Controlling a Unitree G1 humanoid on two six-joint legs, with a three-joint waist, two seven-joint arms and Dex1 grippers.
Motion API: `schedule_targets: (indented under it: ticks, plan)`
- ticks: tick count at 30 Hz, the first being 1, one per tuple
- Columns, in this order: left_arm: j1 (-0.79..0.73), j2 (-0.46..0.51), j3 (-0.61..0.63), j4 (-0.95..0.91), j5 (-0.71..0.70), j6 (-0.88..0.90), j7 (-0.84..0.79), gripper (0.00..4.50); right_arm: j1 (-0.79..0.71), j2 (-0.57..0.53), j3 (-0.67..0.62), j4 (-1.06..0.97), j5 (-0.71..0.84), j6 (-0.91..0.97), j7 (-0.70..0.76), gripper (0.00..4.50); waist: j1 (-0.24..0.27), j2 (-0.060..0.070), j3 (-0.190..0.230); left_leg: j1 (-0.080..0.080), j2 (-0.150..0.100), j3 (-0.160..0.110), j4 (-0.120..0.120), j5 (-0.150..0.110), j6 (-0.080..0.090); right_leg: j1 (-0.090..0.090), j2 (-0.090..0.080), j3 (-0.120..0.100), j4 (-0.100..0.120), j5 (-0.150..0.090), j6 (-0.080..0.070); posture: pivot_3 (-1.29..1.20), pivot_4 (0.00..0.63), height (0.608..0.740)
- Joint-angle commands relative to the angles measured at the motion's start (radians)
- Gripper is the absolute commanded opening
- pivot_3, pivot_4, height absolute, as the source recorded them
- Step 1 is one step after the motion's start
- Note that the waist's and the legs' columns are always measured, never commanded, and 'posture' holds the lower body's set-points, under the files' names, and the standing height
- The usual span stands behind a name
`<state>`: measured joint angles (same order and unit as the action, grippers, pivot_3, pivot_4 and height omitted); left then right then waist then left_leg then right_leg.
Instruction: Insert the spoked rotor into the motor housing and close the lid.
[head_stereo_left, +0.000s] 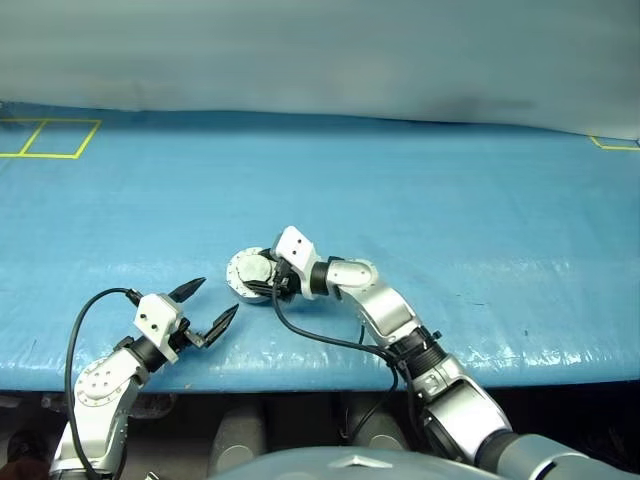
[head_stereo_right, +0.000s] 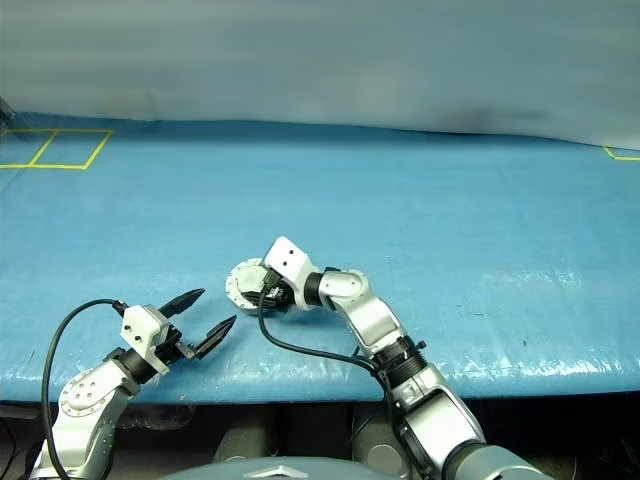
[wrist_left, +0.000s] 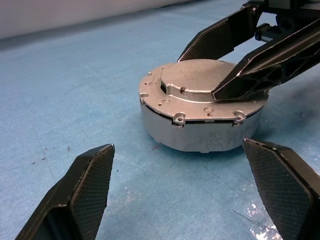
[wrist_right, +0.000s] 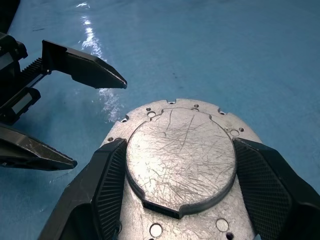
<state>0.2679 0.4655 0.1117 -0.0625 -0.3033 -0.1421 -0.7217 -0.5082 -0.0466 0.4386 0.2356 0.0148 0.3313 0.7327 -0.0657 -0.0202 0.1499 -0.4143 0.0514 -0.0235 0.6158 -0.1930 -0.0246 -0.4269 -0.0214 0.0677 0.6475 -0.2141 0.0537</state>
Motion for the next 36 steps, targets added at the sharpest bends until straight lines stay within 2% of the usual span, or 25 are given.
schedule_targets:
  ticks: [1,14,17,28,33,36]
  plan:
    - [0.003,-0.002,0.005,-0.036,-0.006,-0.008,-0.004,4.50,0.001,-0.003,0.021,0.052,-0.035,0.013,-0.023,3.02,-0.001,0.000,0.000,0.001,0.000,0.000,0.000,0.000,0.000,0.000,0.000,0.000,0.000,0.000,0.000,0.00,0.150,0.740]
    - [-0.039,-0.040,0.028,-0.091,-0.111,0.086,0.022,4.50,0.011,-0.022,0.052,0.101,-0.069,0.045,-0.045,3.02,-0.002,0.002,-0.003,0.005,0.000,0.000,0.003,0.000,0.000,0.001,0.000,0.000,0.002,0.000,0.000,0.00,0.150,0.740]
    - [-0.065,-0.032,0.024,-0.090,-0.151,0.138,0.005,3.88,0.017,-0.020,0.049,0.093,-0.068,0.043,-0.054,3.02,-0.002,0.002,-0.003,0.005,0.000,0.000,0.004,0.000,0.000,0.001,0.000,0.000,0.002,0.000,0.000,0.00,0.150,0.740]
    - [-0.145,-0.019,-0.024,-0.021,-0.058,0.157,-0.005,0.14,0.032,-0.025,0.039,0.083,-0.071,0.045,-0.084,3.02,-0.002,0.004,-0.005,0.005,0.000,0.000,0.004,0.000,0.000,0.001,0.000,0.000,0.002,0.000,0.000,0.00,0.150,0.740]
    - [-0.182,-0.012,-0.053,0.014,0.030,0.203,0.051,0.04,0.042,-0.029,0.030,0.070,-0.066,0.050,-0.093,3.02,0.000,0.004,-0.006,0.005,0.000,-0.001,0.004,0.000,0.000,0.001,0.000,0.000,0.002,0.000,0.000,0.00,0.150,0.740]
    - [-0.200,-0.024,-0.062,0.025,0.024,0.222,0.043,0.04,0.047,-0.031,0.027,0.062,-0.064,0.051,-0.098,3.02,0.001,0.005,-0.007,0.005,0.000,-0.001,0.004,0.000,0.000,0.001,0.000,0.000,0.002,0.000,0.000,0.00,0.150,0.740]
